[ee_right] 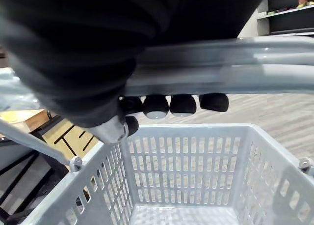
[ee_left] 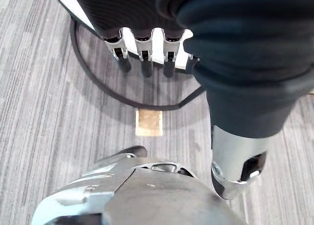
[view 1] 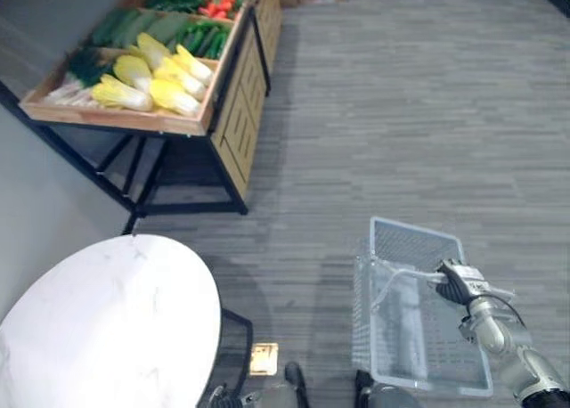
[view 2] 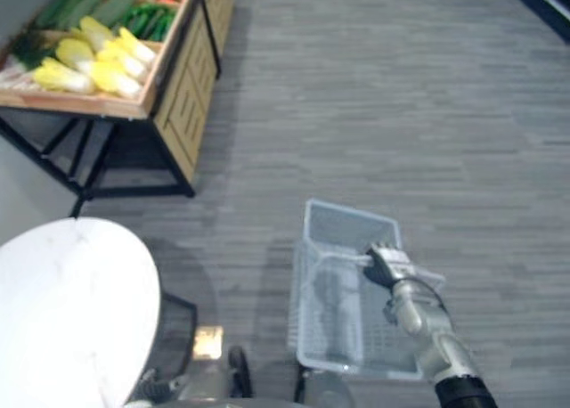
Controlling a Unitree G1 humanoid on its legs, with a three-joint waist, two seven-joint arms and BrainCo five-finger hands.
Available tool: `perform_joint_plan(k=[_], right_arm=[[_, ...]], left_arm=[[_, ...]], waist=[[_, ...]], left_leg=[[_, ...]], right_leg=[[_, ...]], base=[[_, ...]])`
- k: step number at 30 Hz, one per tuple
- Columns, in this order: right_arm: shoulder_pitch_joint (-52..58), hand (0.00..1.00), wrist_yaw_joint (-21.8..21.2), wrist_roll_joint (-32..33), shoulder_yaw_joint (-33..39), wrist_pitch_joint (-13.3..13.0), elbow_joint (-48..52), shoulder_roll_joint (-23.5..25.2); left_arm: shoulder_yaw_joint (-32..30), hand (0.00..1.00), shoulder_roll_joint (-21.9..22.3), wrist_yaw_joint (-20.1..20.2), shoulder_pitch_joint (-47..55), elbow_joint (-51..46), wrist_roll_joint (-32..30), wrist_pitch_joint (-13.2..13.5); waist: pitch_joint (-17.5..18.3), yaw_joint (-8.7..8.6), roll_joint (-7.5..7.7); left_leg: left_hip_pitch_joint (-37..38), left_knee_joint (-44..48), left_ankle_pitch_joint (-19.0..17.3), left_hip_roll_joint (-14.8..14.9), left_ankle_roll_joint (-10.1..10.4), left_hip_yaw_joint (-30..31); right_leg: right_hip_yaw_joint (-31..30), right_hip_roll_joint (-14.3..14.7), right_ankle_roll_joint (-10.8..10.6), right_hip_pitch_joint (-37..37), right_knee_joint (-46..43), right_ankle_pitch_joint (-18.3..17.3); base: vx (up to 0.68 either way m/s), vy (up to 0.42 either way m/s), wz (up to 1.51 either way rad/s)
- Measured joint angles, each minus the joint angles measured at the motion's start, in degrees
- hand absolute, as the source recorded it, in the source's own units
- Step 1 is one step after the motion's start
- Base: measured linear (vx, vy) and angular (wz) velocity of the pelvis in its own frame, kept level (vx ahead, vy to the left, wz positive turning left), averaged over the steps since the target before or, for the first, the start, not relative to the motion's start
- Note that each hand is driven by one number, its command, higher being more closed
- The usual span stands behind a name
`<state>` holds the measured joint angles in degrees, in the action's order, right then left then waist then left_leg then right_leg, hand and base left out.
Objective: Pick vegetable in the basket
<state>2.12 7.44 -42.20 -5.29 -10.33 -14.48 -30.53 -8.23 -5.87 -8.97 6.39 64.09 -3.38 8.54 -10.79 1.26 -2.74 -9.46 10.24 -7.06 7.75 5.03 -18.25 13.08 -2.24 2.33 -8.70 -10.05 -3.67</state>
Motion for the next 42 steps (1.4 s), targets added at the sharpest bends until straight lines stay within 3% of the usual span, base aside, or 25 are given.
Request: perform_joint_plan(k=[1,2,3,5,6,8,9,11,13,14,16,18,19,22,24,26,27,30,32,36,38,39,40,41,42], right_arm=[[0.0,1.00,0.0,0.0,0.0,0.1,0.0,-0.1],[-0.8,1.00,0.0,-0.2,-0.6,0.6,-0.3,0.1],[-1.0,1.00,0.0,-0.2,-1.9,0.7,-0.5,-0.2],[-2.3,1.00,0.0,-0.2,-2.6,0.2,-0.6,-0.2],[-3.3,1.00,0.0,-0.1,-3.2,-0.3,-0.6,-0.1],[-2.0,1.00,0.1,0.0,-4.4,-0.9,-0.6,1.2],[-0.9,1.00,0.0,0.0,-4.4,-1.0,-0.6,1.8],[-1.0,1.00,0.0,-0.2,-4.4,-0.7,-0.6,3.2],[-1.0,1.00,0.1,-0.2,-4.4,-0.4,-1.8,5.0],[-1.0,1.00,0.1,-0.2,-4.4,-0.4,-2.2,5.1],[-1.4,1.00,0.7,-0.4,-4.4,-0.2,-2.3,5.2],[-2.4,1.00,1.3,-0.4,-4.3,0.0,-2.3,5.3],[-2.8,1.00,1.3,-0.4,-4.2,0.0,-2.4,5.3],[-3.4,1.00,1.4,-0.5,-4.0,0.4,-2.3,5.4],[-2.3,1.00,1.5,-0.6,-2.3,0.9,-2.2,6.2],[-0.7,1.00,1.5,-0.7,-1.1,1.4,-2.0,7.4],[-0.1,1.00,1.4,-0.8,0.0,2.0,-2.9,7.4],[0.8,1.00,1.3,-1.9,1.9,2.9,-2.8,7.6],[1.6,1.00,1.3,-1.9,3.6,3.1,-2.9,7.4],[1.8,1.00,1.5,-1.8,3.8,3.9,-4.7,6.9],[2.2,1.00,1.5,-1.8,2.4,3.9,-4.7,6.7],[2.6,1.00,1.5,-1.5,2.0,3.7,-4.5,6.9],[2.7,1.00,1.6,-1.2,2.0,3.6,-4.4,6.8],[2.7,1.00,1.9,-0.4,2.3,3.6,-4.3,6.7],[2.7,1.00,2.0,-0.1,2.7,3.7,-4.3,6.8]], left_arm=[[-0.4,0.00,0.0,-0.1,0.0,-0.6,0.0,0.2],[-1.4,0.00,0.2,0.0,-0.1,-0.8,0.0,0.3],[-2.6,0.00,0.2,-0.1,0.3,-0.8,-0.1,0.3],[-2.9,0.00,0.8,-0.2,2.4,-0.7,-0.1,0.1],[-2.8,0.00,1.4,-0.3,4.1,-0.5,-0.2,0.0],[-2.2,0.00,0.8,-0.7,5.6,0.2,-0.3,-0.3],[-2.1,0.00,0.5,-1.0,5.0,0.4,-0.4,-0.3],[-0.3,0.00,-1.4,-1.1,4.3,0.1,-2.0,-0.3],[2.9,0.00,-3.4,-1.4,4.0,-1.7,-2.1,-0.3],[3.6,0.00,-3.6,-1.5,3.9,-2.3,-2.0,-0.3],[5.5,0.00,-4.2,-1.8,2.8,-3.9,-1.7,-0.3],[5.7,0.00,-4.1,-1.9,1.9,-4.5,-1.3,-0.3],[5.7,0.00,-3.9,-1.9,1.7,-5.0,-1.3,-0.3],[5.6,0.00,-3.6,-1.8,1.4,-5.8,-1.4,-0.2],[5.6,0.00,-3.6,-1.8,1.3,-5.2,-1.5,-0.3],[5.5,0.00,-4.8,-1.6,1.6,-4.8,-1.6,-0.3],[5.3,0.00,-4.2,-1.6,0.4,-3.2,-1.8,-0.6],[5.0,0.00,-2.3,-1.1,-0.3,-2.5,-2.2,-0.3],[4.8,0.00,-2.3,-1.1,-0.3,-2.6,-2.2,-0.3],[3.7,0.00,-2.2,-1.3,0.0,-2.6,-1.7,-0.3],[3.4,0.00,-2.0,-1.6,0.0,-2.7,-1.4,-0.2],[3.3,0.00,-2.4,-1.6,0.0,-2.7,-1.4,-0.3],[3.3,0.00,-2.5,-1.6,0.0,-2.8,-1.4,-0.2],[3.3,0.00,-2.6,-1.6,0.0,-3.5,-1.4,-0.2],[3.4,0.00,-2.3,-1.6,-0.1,-4.3,-1.4,-0.2]], waist=[[-0.6,0.41,0.25],[-1.7,1.09,-0.26],[-1.9,1.37,0.52],[-1.1,2.19,0.01],[-0.4,2.70,-1.31],[1.6,3.29,0.98],[2.8,2.61,3.03],[2.7,2.47,4.81],[2.5,1.80,6.32],[2.4,1.75,6.44],[2.3,1.79,6.41],[1.9,1.51,5.95],[1.7,1.22,5.82],[1.3,0.36,5.38],[1.4,0.51,6.87],[1.5,0.22,8.50],[1.2,1.10,6.45],[1.2,0.23,3.73],[1.5,0.01,3.17],[1.4,0.23,2.86],[1.1,0.49,2.55],[0.5,0.60,3.66],[0.5,0.69,3.88],[0.8,0.58,3.39],[0.9,0.55,3.19]], left_leg=[[-0.6,4.1,-1.1,0.1,0.2,-0.3],[-3.8,14.4,-1.5,2.2,-0.7,0.0],[-7.8,19.8,-3.5,1.9,-0.1,1.9],[-8.3,11.8,-2.7,0.1,-1.0,7.4],[-7.8,7.7,0.6,0.7,-2.1,8.7],[-6.0,6.7,-0.4,-1.4,-3.7,6.4],[-5.5,5.5,-0.6,-3.2,-5.0,5.8],[-3.5,5.0,-1.2,-3.9,-6.1,4.7],[1.3,4.2,-2.1,-4.3,-7.2,4.6],[3.0,3.2,-2.2,-4.1,-7.4,4.7],[8.8,-0.4,-2.4,-4.1,-7.4,5.1],[11.6,-2.0,-2.4,-3.4,-7.4,5.4],[12.2,-2.2,-2.4,-3.0,-7.4,5.7],[12.9,-2.2,-2.4,-0.7,-7.2,6.5],[13.5,-2.2,-3.4,0.0,-3.9,7.6],[14.8,-2.3,-6.0,0.0,0.7,9.7],[15.5,-2.6,-8.3,2.4,4.1,11.1],[14.6,-4.0,-3.0,6.5,5.7,13.3],[14.5,-3.8,-1.0,7.6,6.5,14.5],[4.1,15.4,0.9,10.6,6.1,19.2],[0.1,23.3,6.5,11.8,5.6,18.9],[-1.9,27.0,10.3,12.4,4.5,17.4],[-3.2,28.3,9.3,12.6,4.1,15.7],[-6.3,28.9,5.5,12.9,2.6,11.1],[-8.5,26.4,2.8,12.2,0.1,5.9]], right_leg=[[-0.4,-0.2,-1.2,1.5,1.4,-2.4],[-2.6,0.7,-1.5,5.2,5.7,-1.9],[-3.6,0.5,-1.9,7.1,7.6,-1.1],[-6.0,0.2,-2.9,8.1,8.4,-1.7],[-8.0,0.7,-3.9,7.8,6.7,-3.3],[-9.6,-2.3,-5.5,6.0,1.4,-7.0],[-9.4,-4.0,-6.9,3.6,-3.9,-8.1],[-9.7,-5.3,-7.7,-2.0,-17.1,-7.9],[-10.8,-6.6,-15.4,-6.6,-32.4,-1.1],[-10.3,-7.0,-15.4,-7.5,-35.6,1.0],[-4.6,-9.9,-10.0,-10.2,-43.4,-2.4],[0.3,-11.2,-5.8,-11.1,-40.0,-5.1],[1.8,-11.1,-5.0,-11.2,-37.0,-5.5],[3.9,-10.6,-6.3,-11.3,-15.6,-4.0],[-0.5,-11.6,-7.9,-10.8,0.4,4.5],[-2.9,-13.4,-7.3,-9.3,4.2,11.6],[-2.2,-11.9,-11.1,-9.2,1.4,12.3],[2.2,-9.5,-8.5,-9.7,-3.3,6.8],[3.9,-9.2,-8.0,-8.7,-4.4,4.9],[9.3,-7.8,-6.8,-3.7,-3.0,1.5],[11.7,-7.2,-6.5,1.0,-0.3,1.3],[13.3,-7.6,-6.4,4.1,2.7,1.2],[14.2,-7.7,-6.4,5.3,3.9,1.2],[16.8,-8.1,-6.5,6.9,5.7,1.3],[19.2,-8.2,-6.8,8.0,7.4,1.7]], base=[[0.28,0.134,-0.25],[0.25,0.106,-0.25],[0.19,0.116,-0.42],[0.18,0.131,-0.71],[0.33,0.261,-1.00],[0.40,0.227,-0.51],[0.38,0.107,0.07],[0.37,0.101,0.04],[0.35,0.071,0.12],[0.33,0.017,0.12],[0.33,-0.031,0.12],[0.27,-0.090,0.08],[0.32,-0.201,0.20],[0.25,-0.229,0.30],[0.28,-0.333,0.42],[0.32,-0.461,0.54],[0.29,-0.488,0.57],[0.24,-0.418,0.47],[0.17,-0.307,0.49],[0.10,-0.175,0.54],[0.12,-0.163,0.59],[0.11,-0.112,0.60],[0.14,-0.111,0.81],[0.12,-0.060,0.90],[0.12,-0.025,0.92]])
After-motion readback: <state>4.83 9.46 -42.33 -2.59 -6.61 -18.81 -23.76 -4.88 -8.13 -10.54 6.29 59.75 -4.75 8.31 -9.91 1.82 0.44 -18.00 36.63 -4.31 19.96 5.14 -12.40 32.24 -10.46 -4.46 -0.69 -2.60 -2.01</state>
